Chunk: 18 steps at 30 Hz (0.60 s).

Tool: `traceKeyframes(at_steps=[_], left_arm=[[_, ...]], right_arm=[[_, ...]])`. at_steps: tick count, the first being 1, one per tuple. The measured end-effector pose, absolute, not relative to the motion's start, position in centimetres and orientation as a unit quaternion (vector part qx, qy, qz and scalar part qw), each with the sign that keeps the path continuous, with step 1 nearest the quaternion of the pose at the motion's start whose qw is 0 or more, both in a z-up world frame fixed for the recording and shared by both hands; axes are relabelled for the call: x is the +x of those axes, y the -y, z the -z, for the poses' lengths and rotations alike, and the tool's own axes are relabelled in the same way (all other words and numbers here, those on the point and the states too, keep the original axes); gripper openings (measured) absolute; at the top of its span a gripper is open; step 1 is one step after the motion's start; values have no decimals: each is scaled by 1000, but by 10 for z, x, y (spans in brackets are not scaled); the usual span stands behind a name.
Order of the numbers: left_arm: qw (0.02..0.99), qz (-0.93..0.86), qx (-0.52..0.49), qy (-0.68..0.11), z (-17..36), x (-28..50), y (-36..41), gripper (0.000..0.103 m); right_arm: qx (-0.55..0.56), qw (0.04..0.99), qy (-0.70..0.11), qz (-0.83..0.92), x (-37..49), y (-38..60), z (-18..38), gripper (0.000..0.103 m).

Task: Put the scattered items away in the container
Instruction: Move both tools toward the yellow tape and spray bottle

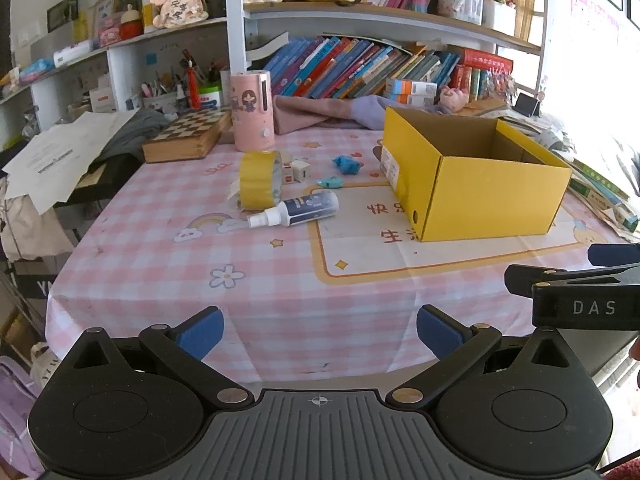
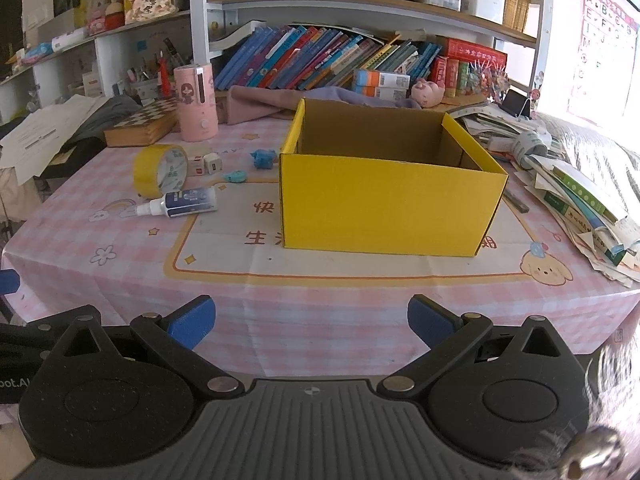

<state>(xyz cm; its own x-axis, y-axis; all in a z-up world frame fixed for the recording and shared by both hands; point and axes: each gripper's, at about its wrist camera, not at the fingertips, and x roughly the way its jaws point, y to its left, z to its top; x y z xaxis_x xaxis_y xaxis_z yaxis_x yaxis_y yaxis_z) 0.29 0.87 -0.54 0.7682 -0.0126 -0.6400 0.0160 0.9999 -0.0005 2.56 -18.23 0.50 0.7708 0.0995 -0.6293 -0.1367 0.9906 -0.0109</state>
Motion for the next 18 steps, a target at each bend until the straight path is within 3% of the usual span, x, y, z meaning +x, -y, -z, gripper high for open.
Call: traceKeyframes(at_steps=[18], left_arm=[[941,-2,2,-338,4,-3,-22,103]], right_arm=[[-32,941,-329,-76,23,168,-8,103]])
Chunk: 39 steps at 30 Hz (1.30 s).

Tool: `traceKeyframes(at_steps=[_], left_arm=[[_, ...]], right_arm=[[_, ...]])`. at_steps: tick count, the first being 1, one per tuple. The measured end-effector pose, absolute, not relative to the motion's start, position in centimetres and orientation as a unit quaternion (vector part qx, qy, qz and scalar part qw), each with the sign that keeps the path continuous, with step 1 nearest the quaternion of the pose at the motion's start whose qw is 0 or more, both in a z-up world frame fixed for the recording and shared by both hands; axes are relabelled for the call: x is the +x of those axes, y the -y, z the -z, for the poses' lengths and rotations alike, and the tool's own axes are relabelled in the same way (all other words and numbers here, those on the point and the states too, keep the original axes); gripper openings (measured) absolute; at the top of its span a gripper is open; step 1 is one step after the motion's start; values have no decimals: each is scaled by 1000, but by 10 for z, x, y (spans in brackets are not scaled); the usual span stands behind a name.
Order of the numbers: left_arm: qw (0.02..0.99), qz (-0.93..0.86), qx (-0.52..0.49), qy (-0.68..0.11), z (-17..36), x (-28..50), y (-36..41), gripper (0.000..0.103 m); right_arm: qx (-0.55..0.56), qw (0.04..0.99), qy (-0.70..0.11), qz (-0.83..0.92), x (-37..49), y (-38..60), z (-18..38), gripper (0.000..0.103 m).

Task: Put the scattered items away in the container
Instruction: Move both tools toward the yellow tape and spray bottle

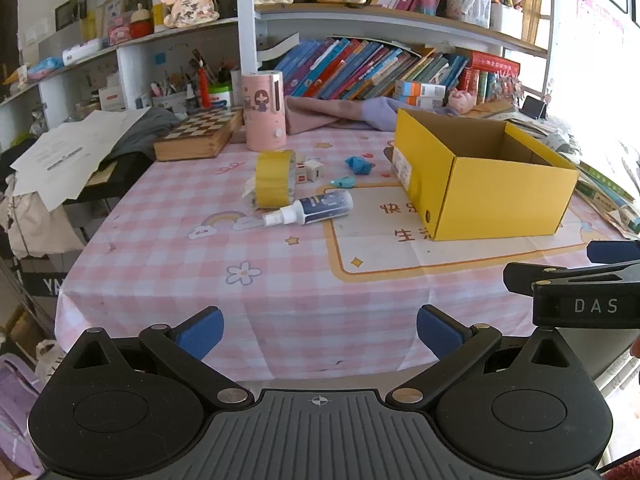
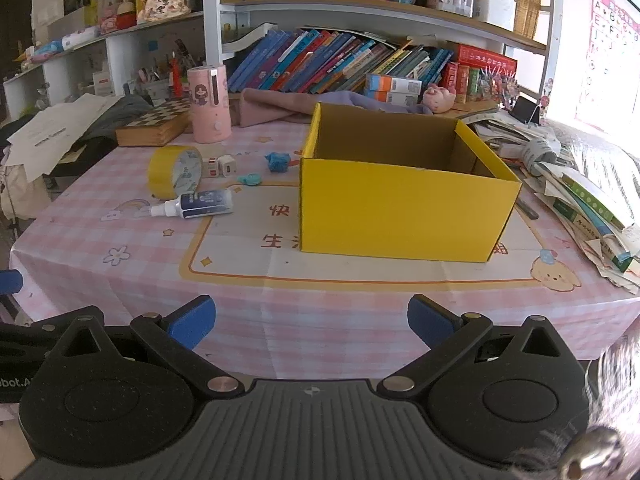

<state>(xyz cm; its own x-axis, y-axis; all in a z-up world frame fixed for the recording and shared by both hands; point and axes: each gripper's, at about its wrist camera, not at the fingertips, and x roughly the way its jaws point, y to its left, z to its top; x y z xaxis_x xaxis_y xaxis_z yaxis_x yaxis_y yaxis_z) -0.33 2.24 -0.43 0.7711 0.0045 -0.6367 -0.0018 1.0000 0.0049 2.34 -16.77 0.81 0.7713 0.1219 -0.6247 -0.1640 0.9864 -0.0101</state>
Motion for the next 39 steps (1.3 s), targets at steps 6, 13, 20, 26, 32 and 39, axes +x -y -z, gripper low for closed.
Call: traceKeyframes(at_steps=[6,13,20,26,32,39], left_arm=[[940,-13,-4,-340,4,-6,-33,103],[940,-27,-16,-338,4,-11,-46,103],[941,-42,-27,-333,3,-11,-58,103],[942,-55,-32,-330,4,-8,-65,103],[943,-69,-38,-325,5,2,-77,103],[944,-69,-41,-321,5,23,-90,103]], right_arm=[[-39,939,-329,-93,23,156,-9,103],[-43,936,-329,-116,24,142,-11,103],[-53,934,-324,-143,27,128,-13,103],[-57,930,-324,-163,36,118,-12,101],[-60,927,-321,-185,49,106,-9,96],[-72,922,-313,-215,68,90,-6,84]])
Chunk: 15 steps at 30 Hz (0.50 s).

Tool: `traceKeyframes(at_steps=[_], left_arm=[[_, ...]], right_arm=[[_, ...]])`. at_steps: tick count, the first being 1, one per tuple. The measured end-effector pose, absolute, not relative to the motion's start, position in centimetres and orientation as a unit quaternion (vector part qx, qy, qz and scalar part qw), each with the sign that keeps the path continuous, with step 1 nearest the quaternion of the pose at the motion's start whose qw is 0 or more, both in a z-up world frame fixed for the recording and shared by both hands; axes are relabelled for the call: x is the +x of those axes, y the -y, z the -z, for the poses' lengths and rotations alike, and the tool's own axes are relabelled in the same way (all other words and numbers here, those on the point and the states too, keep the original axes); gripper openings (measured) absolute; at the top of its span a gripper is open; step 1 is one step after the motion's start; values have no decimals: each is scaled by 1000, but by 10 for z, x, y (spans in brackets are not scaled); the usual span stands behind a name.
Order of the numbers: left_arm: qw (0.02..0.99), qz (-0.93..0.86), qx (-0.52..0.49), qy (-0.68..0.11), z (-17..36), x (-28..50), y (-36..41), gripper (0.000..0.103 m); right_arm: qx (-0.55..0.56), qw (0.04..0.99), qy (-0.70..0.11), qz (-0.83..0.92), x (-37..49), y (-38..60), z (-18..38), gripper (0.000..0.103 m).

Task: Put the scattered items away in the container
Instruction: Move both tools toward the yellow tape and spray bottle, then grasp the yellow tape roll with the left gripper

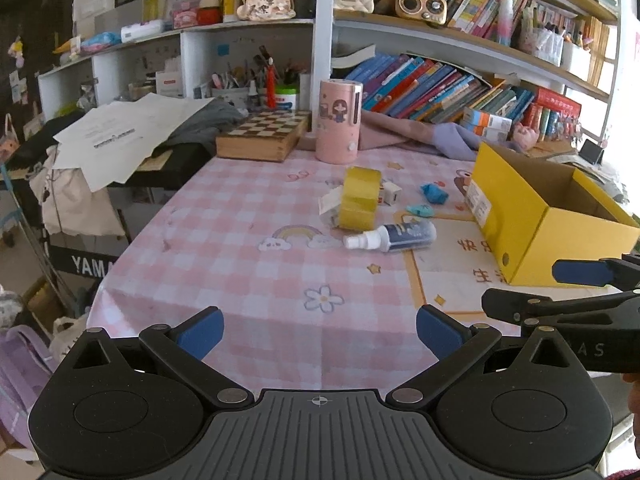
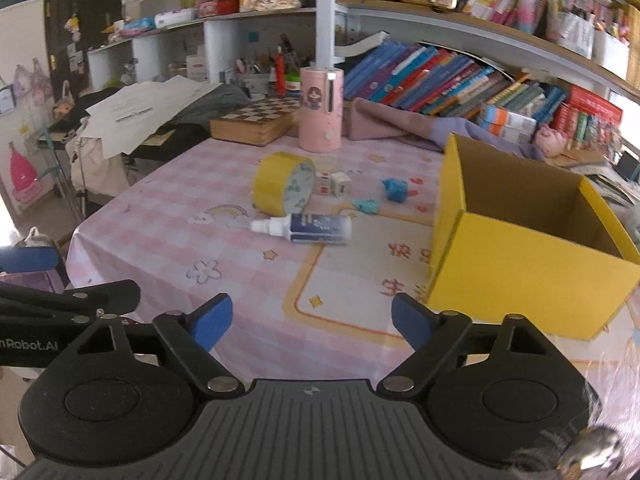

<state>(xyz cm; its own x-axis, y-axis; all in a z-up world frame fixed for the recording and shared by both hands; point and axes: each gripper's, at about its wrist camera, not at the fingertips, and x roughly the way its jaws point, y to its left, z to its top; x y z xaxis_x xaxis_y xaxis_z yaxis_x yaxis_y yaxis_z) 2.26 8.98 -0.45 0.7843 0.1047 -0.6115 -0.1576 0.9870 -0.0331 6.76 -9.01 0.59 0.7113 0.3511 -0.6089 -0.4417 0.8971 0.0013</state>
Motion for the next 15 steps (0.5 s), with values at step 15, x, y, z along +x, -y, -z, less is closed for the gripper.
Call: traceKeyframes(at_steps=[15], left_arm=[[936,-76,-61,-338,11,87,-114,102]], right_arm=[[-84,910,-333,-231,136,65,3,81]])
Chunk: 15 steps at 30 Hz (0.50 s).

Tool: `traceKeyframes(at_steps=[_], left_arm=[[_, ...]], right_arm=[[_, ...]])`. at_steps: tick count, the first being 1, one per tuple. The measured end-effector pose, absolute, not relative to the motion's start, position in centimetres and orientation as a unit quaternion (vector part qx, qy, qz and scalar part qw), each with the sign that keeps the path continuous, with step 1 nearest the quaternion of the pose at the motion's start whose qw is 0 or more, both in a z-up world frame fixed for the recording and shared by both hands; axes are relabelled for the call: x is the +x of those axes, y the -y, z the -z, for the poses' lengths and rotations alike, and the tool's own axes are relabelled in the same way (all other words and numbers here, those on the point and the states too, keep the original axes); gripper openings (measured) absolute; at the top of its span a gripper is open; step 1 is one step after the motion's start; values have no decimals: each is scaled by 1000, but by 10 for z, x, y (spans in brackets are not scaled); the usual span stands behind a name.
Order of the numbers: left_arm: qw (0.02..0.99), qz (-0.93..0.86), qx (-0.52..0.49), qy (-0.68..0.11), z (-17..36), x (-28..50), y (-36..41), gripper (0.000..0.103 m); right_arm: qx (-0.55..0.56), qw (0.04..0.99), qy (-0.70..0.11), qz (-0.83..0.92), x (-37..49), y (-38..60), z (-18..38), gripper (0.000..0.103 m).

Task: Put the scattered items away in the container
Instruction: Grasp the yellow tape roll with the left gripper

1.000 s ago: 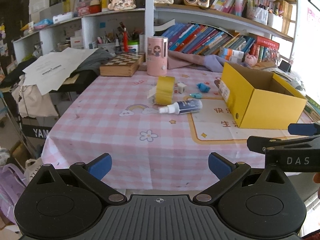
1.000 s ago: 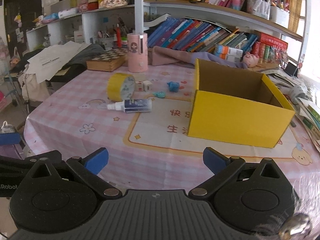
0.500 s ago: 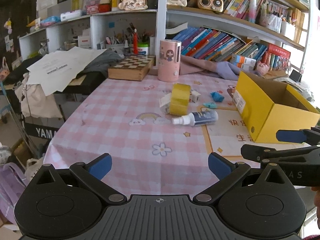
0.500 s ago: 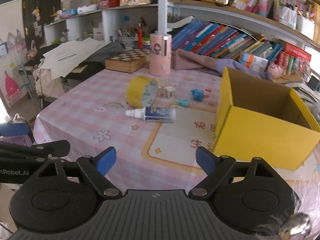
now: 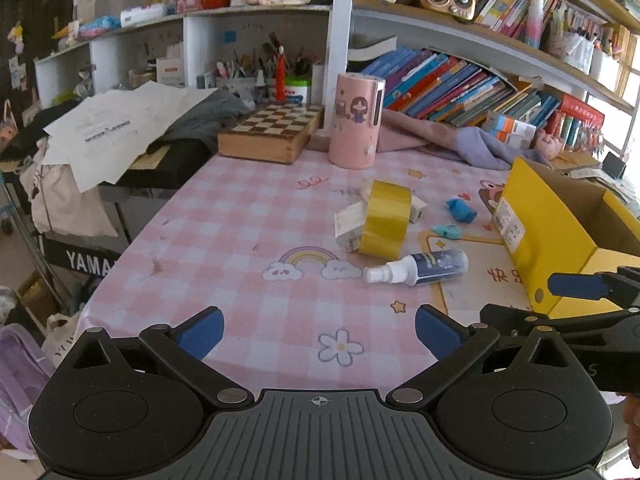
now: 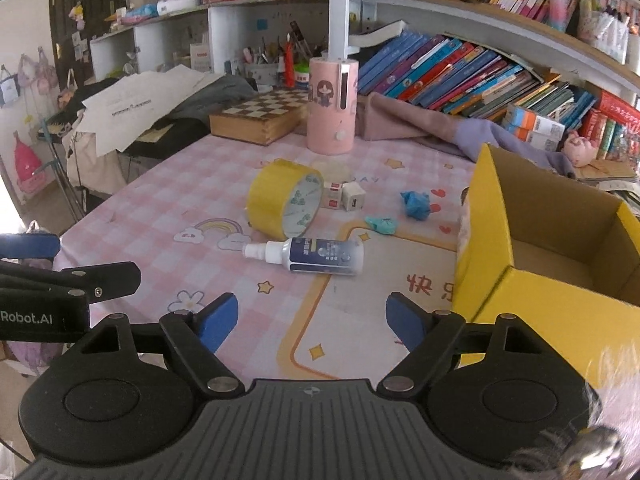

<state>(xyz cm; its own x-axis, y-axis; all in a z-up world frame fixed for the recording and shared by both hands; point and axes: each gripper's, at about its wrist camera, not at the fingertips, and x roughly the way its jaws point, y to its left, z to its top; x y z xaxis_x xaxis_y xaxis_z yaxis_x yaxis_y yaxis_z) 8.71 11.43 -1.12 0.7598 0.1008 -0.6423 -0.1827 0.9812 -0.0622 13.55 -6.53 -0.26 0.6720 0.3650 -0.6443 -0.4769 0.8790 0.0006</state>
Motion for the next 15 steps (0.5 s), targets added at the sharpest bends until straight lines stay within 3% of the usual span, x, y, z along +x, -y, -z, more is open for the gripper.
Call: traceKeyframes(at_steps=[15], left_arm=[[934,-59,-63,-347,11,164,-126,102]], right_arm=[[-108,887,-374,-248,213,41,26,82]])
